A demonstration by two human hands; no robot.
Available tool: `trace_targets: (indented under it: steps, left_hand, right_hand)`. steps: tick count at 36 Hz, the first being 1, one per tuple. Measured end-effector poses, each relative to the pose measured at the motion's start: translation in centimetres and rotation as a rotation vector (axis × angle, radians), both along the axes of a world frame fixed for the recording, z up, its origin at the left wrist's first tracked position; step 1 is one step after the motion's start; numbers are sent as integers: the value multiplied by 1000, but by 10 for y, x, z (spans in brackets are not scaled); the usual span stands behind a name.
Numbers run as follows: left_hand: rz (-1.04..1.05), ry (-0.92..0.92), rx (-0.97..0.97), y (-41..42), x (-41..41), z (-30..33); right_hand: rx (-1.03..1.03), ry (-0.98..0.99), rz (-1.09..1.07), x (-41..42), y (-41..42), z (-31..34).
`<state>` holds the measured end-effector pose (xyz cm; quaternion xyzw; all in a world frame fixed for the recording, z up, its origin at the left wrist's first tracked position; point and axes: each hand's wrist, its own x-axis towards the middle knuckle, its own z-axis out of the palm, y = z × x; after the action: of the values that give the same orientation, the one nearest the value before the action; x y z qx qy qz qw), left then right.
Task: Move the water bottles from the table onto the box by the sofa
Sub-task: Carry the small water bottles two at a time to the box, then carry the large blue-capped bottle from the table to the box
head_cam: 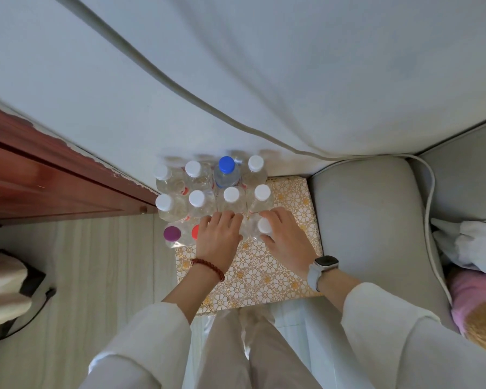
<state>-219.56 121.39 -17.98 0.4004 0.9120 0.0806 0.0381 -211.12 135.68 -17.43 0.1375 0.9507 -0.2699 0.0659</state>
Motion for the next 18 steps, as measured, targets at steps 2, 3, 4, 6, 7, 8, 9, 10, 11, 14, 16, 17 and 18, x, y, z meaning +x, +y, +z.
trace_targets:
  steps: [2, 3, 4, 6, 7, 8, 9, 10, 11, 14, 16, 17, 18]
  left_hand:
    - [24, 18, -17, 0, 3, 1]
    - [39, 18, -21, -1, 4, 2]
    - [60, 10, -19, -1, 6, 4]
    - [107, -17, 0, -3, 11, 9]
    - [132, -30, 15, -5, 13, 14]
    - [159, -42, 34, -8, 15, 19]
    - [190, -54, 56, -12, 17, 25]
    - [222, -71, 80, -17, 17, 32]
    - [256, -90, 105, -24, 18, 39]
    - [392, -133, 199, -49, 14, 61]
    - [499, -151, 247, -72, 12, 78]
    - [550, -155, 260, -86, 12, 87]
    - [603, -154, 268, -103, 13, 96]
  right_hand:
    - [-43, -20, -31, 1, 0, 4]
    - [-60, -25, -49, 1, 0, 7]
    - [-71, -24, -65, 2, -1, 10]
    - [-86, -2, -79, 3, -2, 18]
    - [-89, 16, -78, 4, -3, 24]
    - [-89, 37, -74, 3, -4, 30]
    - [-86, 61, -69, 2, -6, 38]
    - [-82, 87, -61, 0, -9, 46]
    - [-80, 108, -48, -3, -12, 54]
    - [-89, 113, 23, -17, -28, 78]
    - [-116, 89, 94, -28, -46, 94]
    - [-130, 71, 138, -34, -59, 101]
    - [-145, 54, 186, -38, -74, 108]
